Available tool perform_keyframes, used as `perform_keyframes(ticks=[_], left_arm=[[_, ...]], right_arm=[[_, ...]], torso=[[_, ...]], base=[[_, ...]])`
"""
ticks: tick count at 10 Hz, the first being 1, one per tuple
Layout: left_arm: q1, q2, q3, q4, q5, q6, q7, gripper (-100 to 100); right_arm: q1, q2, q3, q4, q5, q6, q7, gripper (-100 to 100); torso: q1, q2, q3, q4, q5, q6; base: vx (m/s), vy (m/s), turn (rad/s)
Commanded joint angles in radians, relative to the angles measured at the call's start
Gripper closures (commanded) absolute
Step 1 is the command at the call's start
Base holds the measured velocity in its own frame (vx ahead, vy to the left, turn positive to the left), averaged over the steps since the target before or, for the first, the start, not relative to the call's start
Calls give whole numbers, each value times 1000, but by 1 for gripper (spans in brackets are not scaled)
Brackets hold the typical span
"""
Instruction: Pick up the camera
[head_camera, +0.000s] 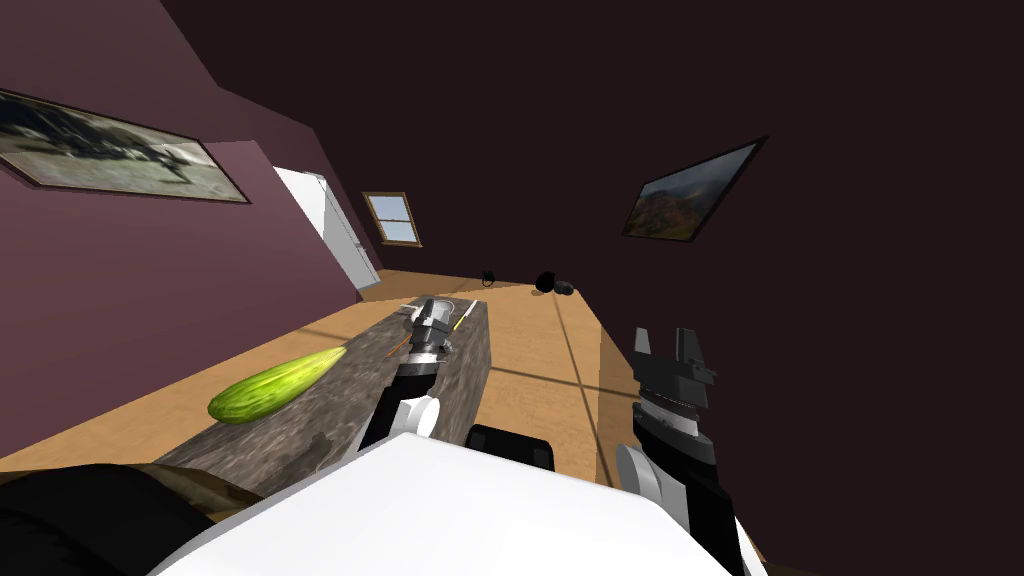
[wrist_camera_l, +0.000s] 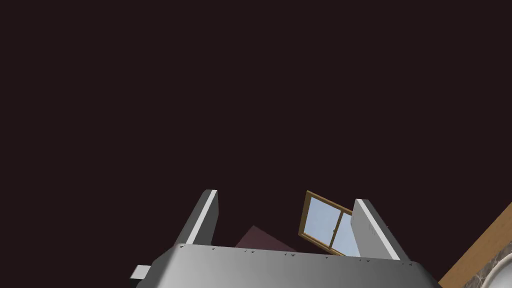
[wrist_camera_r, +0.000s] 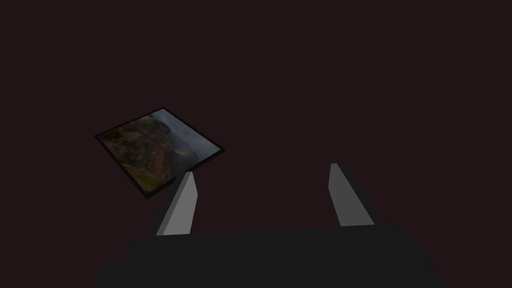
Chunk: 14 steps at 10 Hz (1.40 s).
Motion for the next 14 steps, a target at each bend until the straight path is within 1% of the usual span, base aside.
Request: perform_keyframes(ticks=[1, 4, 6, 8, 9, 10, 11, 12, 13, 14], left_arm=[[4, 43, 8, -5, 3, 13, -3, -100], [21, 129, 42, -25, 17, 68, -14, -100], [39, 174, 76, -44, 32, 125, -24, -100], [62, 210, 118, -65, 53, 186, -36, -100], [62, 210, 118, -65, 53, 199, -36, -100], [76, 225, 141, -77, 66, 234, -42, -100], [76, 225, 141, -77, 66, 240, -42, -100], [90, 239, 166, -88, 80, 279, -48, -100], [90, 239, 166, -88, 80, 285, -48, -100], [106, 252, 192, -100, 95, 330, -54, -100]], right_arm=[[0, 0, 0, 0, 0, 0, 0, 0], [0, 0, 0, 0, 0, 0, 0, 0], [0, 0, 0, 0, 0, 0, 0, 0], [0, 0, 0, 0, 0, 0, 0, 0], [0, 0, 0, 0, 0, 0, 0, 0], [0, 0, 0, 0, 0, 0, 0, 0], [0, 0, 0, 0, 0, 0, 0, 0], [0, 0, 0, 0, 0, 0, 0, 0], [0, 0, 0, 0, 0, 0, 0, 0], [0, 0, 0, 0, 0, 0, 0, 0]], torso=[[0, 0, 0, 0, 0, 0], [0, 1, 0, 0, 0, 0], [0, 1, 0, 0, 0, 0], [0, 1, 0, 0, 0, 0], [0, 0, 0, 0, 0, 0], [0, 0, 0, 0, 0, 0], [0, 0, 0, 0, 0, 0], [0, 0, 0, 0, 0, 0], [0, 0, 0, 0, 0, 0], [0, 0, 0, 0, 0, 0]], base=[[0, 0, 0], [-9, -4, 14], [-8, -5, 16], [-3, -9, 16], [0, -6, 7], [4, -5, 9], [0, 0, 0], [7, -6, 8], [6, -5, 7], [7, -6, 6]])
